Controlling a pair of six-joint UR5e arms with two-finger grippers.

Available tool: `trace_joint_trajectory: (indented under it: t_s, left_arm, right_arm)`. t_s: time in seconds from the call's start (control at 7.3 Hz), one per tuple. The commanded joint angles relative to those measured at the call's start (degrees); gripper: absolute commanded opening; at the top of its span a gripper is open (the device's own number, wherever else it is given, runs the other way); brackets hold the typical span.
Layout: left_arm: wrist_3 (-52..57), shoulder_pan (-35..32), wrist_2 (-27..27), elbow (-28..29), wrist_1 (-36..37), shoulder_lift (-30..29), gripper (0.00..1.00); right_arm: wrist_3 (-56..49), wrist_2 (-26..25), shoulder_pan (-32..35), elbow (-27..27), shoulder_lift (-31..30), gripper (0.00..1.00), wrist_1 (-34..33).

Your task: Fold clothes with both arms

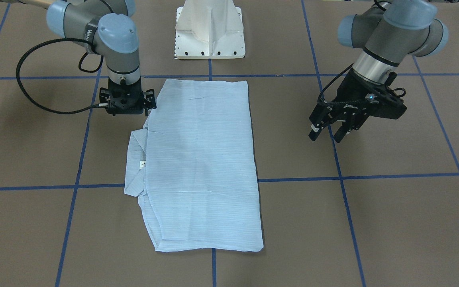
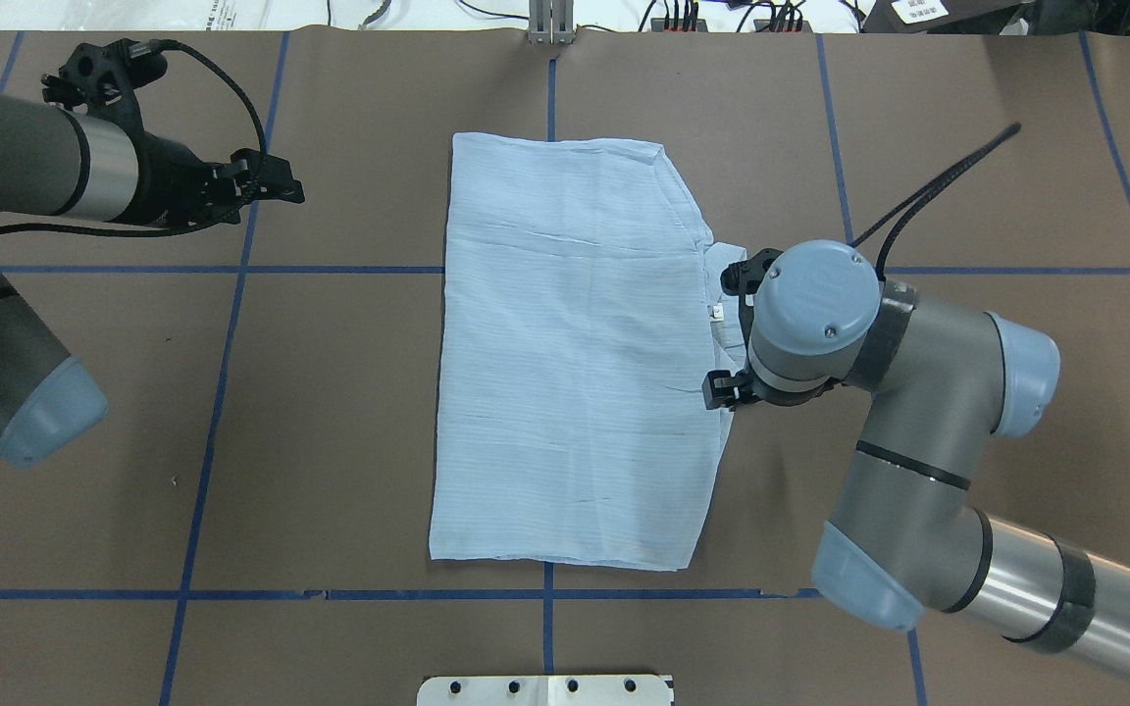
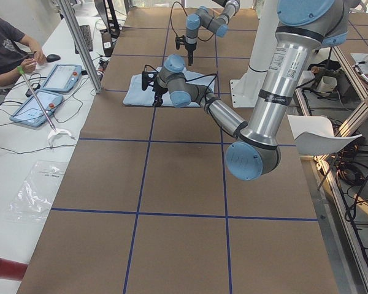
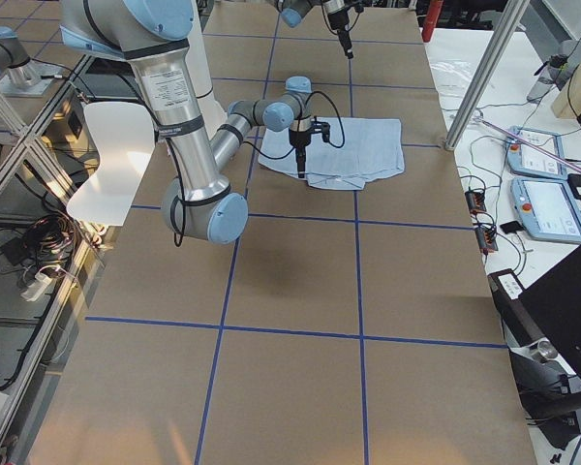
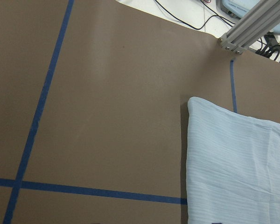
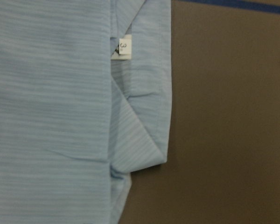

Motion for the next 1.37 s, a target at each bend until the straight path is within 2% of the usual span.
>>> trace_joint_trajectory:
  t_s: [0.0, 0.14, 0.41, 0.55, 1.23]
  left_arm:
    - [-0.72, 0.00, -0.28, -0.70, -0.15, -0.09, 0.84]
    - [-1.33, 0.00, -0.19, -1.41, -0.15, -0.09, 0.84]
    - [-1.34, 0.44, 0.16, -1.59, -0.33, -0.27, 0.84]
    - [-1.16, 0.44, 0.16, -1.85, -0.33, -0.70, 0.84]
    - [-0.63, 0.53, 0.51, -2.20, -0.33, -1.15, 0.84]
  right_arm:
    - [35.16, -1.39, -5.68, 1.13, 2.78, 0.99, 5.05]
    - [50.13, -4.01, -7.53, 1.22, 1.83, 0.98, 10.75]
    - [69.86, -13.39, -13.50, 1.05, 1.12, 0.95, 12.12]
    - [74.93, -14.31, -14.40, 1.05, 1.03, 0.95, 12.12]
    - [78.23, -14.84, -16.95, 0.61, -2.04, 0.95, 12.30]
